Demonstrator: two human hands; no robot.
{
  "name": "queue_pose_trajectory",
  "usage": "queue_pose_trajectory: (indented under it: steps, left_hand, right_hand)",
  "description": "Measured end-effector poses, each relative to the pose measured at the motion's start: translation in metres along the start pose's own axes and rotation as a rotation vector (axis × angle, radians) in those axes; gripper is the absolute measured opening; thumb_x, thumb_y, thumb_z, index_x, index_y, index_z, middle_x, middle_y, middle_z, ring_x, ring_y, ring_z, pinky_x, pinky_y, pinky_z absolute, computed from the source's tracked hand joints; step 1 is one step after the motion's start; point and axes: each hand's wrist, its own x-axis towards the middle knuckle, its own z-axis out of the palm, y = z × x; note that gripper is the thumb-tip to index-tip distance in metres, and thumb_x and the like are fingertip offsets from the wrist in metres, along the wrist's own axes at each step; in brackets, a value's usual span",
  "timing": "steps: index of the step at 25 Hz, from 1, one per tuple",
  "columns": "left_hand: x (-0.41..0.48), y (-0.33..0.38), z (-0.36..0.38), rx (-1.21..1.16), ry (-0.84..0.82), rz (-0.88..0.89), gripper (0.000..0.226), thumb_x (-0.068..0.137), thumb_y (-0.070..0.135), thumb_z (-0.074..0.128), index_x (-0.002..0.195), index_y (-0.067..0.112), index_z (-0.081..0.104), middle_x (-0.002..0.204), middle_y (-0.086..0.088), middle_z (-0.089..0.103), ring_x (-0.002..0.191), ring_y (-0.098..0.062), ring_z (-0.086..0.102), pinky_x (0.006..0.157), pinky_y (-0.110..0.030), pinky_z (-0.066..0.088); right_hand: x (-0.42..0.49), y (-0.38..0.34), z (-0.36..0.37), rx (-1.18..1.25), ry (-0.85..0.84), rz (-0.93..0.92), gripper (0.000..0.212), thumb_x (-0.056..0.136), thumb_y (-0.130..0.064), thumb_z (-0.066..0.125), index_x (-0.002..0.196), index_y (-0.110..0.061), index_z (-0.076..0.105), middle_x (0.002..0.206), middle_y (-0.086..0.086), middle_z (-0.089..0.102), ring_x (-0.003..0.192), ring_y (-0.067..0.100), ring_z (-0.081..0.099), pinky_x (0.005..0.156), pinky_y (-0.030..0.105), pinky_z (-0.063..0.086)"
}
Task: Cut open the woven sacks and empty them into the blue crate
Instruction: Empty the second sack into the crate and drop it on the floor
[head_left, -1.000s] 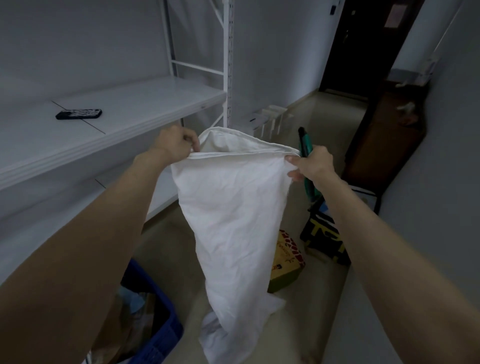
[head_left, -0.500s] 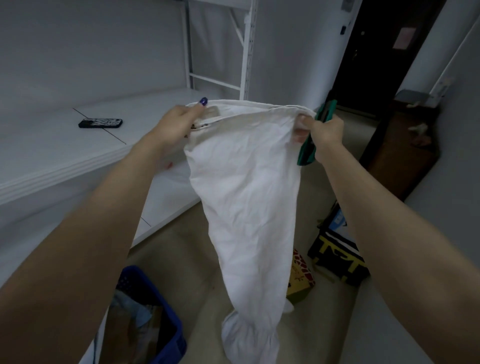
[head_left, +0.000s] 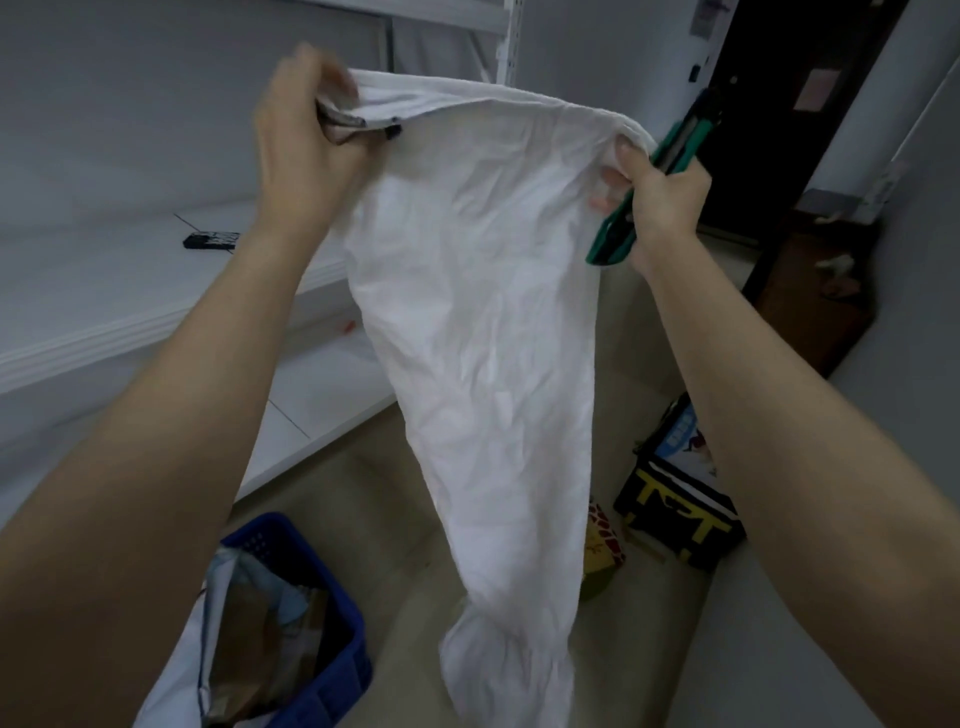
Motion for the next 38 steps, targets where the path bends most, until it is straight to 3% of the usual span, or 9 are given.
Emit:
queue_pose_trajectory:
  steps: [4,8,12,18,23,27,32,35,38]
  left_hand:
    - [-0.073,0.014,-0.003,-0.226,-0.013,-0.315,0.090,0.075,0.045,0.072,0.143,0.012,0.022,0.142,-0.005,0.031,0.109,-0.008,0.047,0.089,-0.016,0.044]
    - [-0.216,0.031,0.016,0.171,0.080,-0.530,0.080,0.085,0.035,0.064,0.141,-0.006,0.024,0.146,-0.022,0.025,0.134,-0.030,0.029,0.112,-0.039,0.022]
    - [-0.339,0.049,0.031,0.312,-0.409,-0.083,0.027,0.080,0.006,0.054,0.106,0.003,0.059,0.113,-0.016,0.057,0.100,-0.033,0.055,0.090,-0.039,0.040]
    - [-0.409,0.082,0.044,0.130,-0.980,0.346,0.028,0.069,0.000,0.047,0.086,0.003,0.069,0.088,-0.012,0.069,0.074,-0.027,0.066,0.060,-0.025,0.053]
    - [-0.434,0.095,0.053,0.064,-1.424,-0.408,0.057,0.091,0.008,0.049,0.143,0.005,0.027,0.141,-0.010,0.040,0.114,-0.026,0.053,0.095,-0.031,0.045]
    - [-0.398,0.094,0.045,0.016,-0.965,-0.647,0.046,0.093,0.008,0.044,0.139,0.010,0.037,0.136,-0.007,0.047,0.124,-0.021,0.046,0.103,-0.027,0.035]
    - [-0.262,0.068,0.045,0.203,-0.244,-0.293,0.063,0.071,-0.012,0.048,0.133,-0.006,0.039,0.134,-0.021,0.045,0.125,-0.033,0.043,0.108,-0.035,0.033]
    - [-0.187,0.053,0.039,0.356,-0.245,-0.137,0.085,0.059,-0.013,0.042,0.142,-0.002,0.027,0.150,-0.019,0.026,0.140,-0.031,0.025,0.113,-0.036,0.023]
    - [-0.143,0.030,0.042,0.624,-0.590,0.045,0.090,0.067,-0.006,0.051,0.148,0.009,0.014,0.154,-0.013,0.021,0.144,-0.027,0.012,0.114,-0.048,0.006]
  right_hand:
    - [-0.034,0.003,-0.033,-0.293,0.053,0.007,0.018,0.081,-0.018,0.073,0.086,-0.006,0.060,0.076,-0.002,0.061,0.066,0.012,0.063,0.052,0.022,0.051]
    - [-0.078,0.012,-0.041,-0.456,-0.006,0.049,0.022,0.083,-0.019,0.070,0.069,-0.012,0.053,0.070,0.002,0.062,0.052,0.017,0.066,0.043,0.025,0.052]
    - [-0.114,0.024,-0.035,-0.276,0.005,0.236,0.024,0.085,-0.015,0.067,0.072,-0.011,0.047,0.069,0.008,0.061,0.049,0.022,0.064,0.050,0.037,0.058]
    - [-0.141,0.013,-0.017,-0.084,-0.095,0.232,0.023,0.089,-0.004,0.060,0.072,-0.008,0.044,0.065,0.015,0.063,0.052,0.028,0.066,0.051,0.038,0.058]
    - [-0.139,0.013,-0.019,0.059,-0.114,0.252,0.017,0.088,-0.001,0.059,0.077,-0.006,0.047,0.071,0.019,0.066,0.058,0.031,0.069,0.054,0.041,0.059]
    - [-0.132,0.021,-0.037,-0.086,-0.205,0.217,0.017,0.085,-0.001,0.064,0.078,-0.007,0.050,0.064,0.008,0.058,0.047,0.023,0.064,0.049,0.036,0.056]
    - [-0.120,0.044,-0.075,-0.239,-0.309,0.328,0.016,0.086,-0.005,0.066,0.089,-0.007,0.051,0.084,0.014,0.056,0.052,0.026,0.065,0.053,0.041,0.059]
    - [-0.112,0.050,-0.084,-0.320,-0.402,0.340,0.017,0.086,-0.007,0.067,0.091,-0.010,0.052,0.087,0.012,0.057,0.054,0.024,0.068,0.049,0.030,0.055]
    - [-0.096,0.053,-0.076,-0.417,-0.512,0.333,0.018,0.086,-0.011,0.068,0.092,-0.015,0.051,0.088,0.011,0.060,0.061,0.025,0.071,0.053,0.029,0.057]
